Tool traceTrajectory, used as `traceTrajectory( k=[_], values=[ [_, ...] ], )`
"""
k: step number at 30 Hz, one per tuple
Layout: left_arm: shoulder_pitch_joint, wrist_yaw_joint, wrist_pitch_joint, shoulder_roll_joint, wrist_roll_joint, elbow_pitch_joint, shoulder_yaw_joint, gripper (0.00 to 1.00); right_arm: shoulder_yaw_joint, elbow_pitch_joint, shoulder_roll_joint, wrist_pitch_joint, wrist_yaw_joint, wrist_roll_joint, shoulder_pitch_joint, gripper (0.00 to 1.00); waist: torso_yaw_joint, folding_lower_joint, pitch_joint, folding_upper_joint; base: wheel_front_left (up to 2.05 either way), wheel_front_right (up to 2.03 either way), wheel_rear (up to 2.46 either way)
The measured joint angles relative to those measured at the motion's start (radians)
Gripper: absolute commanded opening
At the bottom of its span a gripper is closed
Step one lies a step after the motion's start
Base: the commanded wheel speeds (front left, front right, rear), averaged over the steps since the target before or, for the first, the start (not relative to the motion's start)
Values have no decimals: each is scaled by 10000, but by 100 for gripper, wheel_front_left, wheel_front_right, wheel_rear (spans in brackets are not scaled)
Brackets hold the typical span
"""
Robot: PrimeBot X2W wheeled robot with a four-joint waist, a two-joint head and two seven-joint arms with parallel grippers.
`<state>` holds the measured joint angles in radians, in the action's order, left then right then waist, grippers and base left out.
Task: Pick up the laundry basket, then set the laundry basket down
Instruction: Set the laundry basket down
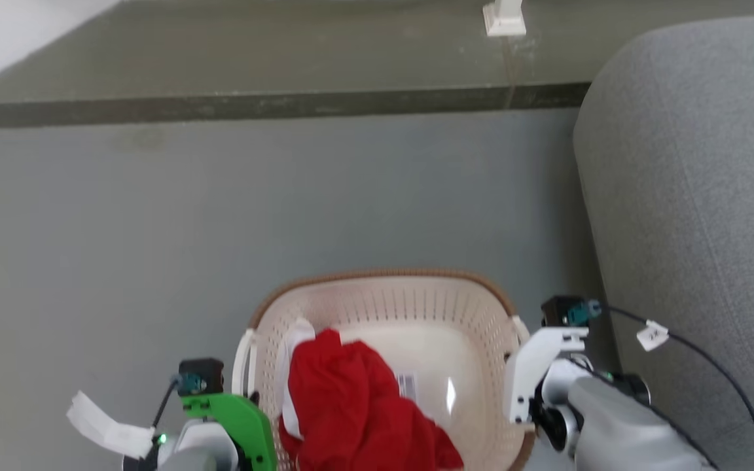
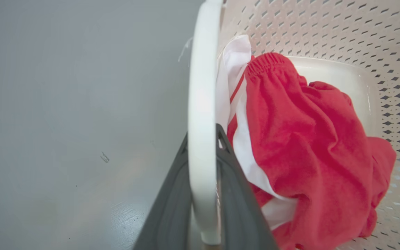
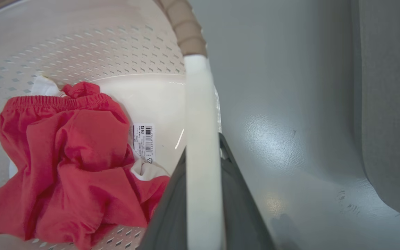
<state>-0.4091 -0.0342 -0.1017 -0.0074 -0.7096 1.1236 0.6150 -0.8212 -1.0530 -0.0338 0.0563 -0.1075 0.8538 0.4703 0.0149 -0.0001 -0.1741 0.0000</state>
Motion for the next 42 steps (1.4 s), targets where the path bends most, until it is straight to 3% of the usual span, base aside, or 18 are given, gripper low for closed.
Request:
traceTrajectory(
  k=[42],
  values=[
    [-4251, 761, -1034, 56, 357, -562, -324, 0, 591, -637, -119, -1542, -86, -90, 4668, 0, 69, 3, -5822, 0, 0, 0, 0]
  ],
)
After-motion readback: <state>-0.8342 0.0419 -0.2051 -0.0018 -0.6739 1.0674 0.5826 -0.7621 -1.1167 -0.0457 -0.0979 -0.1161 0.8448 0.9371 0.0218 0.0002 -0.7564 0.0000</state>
